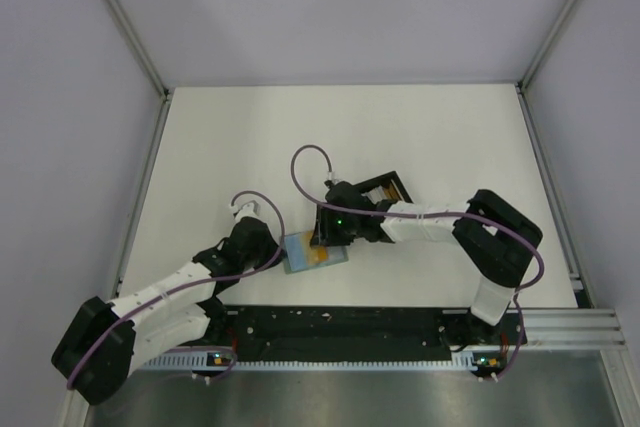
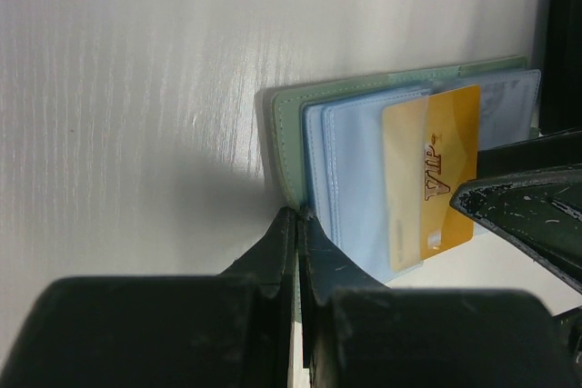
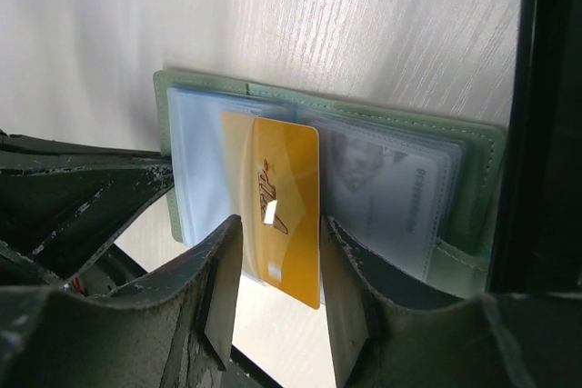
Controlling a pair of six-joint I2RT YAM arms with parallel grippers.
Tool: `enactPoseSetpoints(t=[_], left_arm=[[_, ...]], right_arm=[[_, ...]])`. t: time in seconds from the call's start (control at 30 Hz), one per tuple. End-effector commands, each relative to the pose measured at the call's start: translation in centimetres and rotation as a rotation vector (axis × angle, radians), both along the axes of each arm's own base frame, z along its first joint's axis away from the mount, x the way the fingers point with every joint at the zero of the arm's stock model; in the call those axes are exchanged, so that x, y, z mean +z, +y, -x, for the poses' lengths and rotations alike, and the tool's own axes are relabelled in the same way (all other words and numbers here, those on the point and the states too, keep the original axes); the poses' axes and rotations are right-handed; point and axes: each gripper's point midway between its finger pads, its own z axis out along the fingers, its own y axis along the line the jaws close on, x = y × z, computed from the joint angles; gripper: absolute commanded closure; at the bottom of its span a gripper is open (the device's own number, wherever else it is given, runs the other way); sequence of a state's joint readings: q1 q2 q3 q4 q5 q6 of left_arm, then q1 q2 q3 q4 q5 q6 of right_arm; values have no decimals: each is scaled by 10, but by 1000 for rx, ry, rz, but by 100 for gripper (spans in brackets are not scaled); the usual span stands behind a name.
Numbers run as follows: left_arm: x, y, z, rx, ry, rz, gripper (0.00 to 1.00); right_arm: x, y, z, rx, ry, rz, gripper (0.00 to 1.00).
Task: Put the credit cards into the card holder
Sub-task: Insert the credit card into the card holder.
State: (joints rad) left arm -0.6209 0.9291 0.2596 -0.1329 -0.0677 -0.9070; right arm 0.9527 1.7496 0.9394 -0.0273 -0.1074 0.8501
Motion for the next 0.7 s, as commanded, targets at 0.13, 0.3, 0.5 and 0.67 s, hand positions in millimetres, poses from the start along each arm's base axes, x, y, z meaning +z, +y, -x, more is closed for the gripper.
enactPoseSetpoints(t=[0.13, 0.3, 0.5, 0.67], left_arm=[[6, -4, -3, -19, -22, 7, 100], [7, -5, -5, -19, -26, 12, 100], [9, -6, -5, -19, -29, 16, 100], [10, -6, -6, -21, -31, 18, 100]], right_arm=[[-2, 11, 6, 80, -5, 45, 60], [2, 26, 15, 128, 18, 1, 60], [13, 41, 24, 171, 12, -48, 62], [20, 51, 27, 203, 3, -81, 74]])
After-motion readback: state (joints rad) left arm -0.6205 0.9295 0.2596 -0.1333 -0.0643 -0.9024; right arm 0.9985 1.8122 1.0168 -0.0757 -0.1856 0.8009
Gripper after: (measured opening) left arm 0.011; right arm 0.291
